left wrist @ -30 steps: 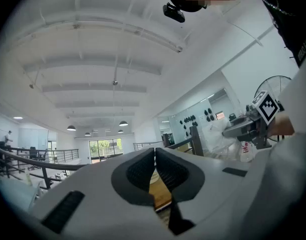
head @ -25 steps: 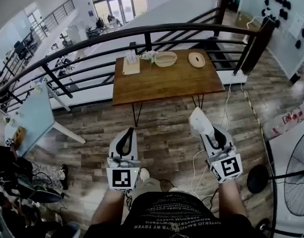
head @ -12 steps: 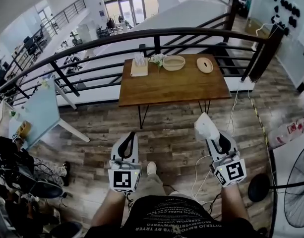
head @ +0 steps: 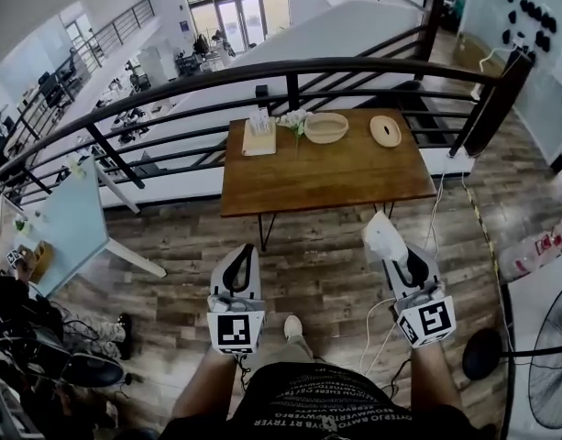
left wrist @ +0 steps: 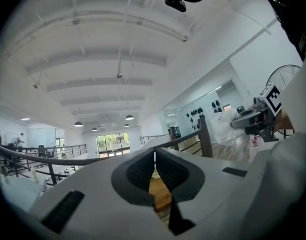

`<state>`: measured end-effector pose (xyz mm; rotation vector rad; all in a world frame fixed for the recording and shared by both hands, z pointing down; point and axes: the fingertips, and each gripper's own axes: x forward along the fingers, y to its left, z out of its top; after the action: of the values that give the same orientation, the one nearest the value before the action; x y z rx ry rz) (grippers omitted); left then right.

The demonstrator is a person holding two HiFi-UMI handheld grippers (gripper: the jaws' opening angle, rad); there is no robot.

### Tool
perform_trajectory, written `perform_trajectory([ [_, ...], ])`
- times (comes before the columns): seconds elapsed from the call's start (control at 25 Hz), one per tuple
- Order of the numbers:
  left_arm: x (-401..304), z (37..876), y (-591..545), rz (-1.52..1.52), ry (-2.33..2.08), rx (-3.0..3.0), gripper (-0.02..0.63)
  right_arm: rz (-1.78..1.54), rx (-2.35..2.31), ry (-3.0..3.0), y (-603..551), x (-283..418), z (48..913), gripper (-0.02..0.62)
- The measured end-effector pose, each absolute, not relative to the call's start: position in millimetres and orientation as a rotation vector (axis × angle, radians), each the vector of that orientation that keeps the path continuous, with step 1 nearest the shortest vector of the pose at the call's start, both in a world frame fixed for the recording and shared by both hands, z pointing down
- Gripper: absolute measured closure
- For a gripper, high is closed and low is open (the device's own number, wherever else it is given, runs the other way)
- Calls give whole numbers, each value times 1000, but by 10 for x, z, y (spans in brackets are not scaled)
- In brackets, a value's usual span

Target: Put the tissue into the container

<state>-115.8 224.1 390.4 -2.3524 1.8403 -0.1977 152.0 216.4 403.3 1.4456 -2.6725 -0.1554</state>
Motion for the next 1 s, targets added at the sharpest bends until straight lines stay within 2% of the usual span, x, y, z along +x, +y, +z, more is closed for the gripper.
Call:
perform_trajectory([
  [0.44,-1373,3997,1135,-191,1796,-2430,572,-138,1477,-2632,1261,1135,4032,469],
  [1.0,-1695,4144,511,-216,1715,-2524,572,-160,1521,-2595,676,723,3885,469],
])
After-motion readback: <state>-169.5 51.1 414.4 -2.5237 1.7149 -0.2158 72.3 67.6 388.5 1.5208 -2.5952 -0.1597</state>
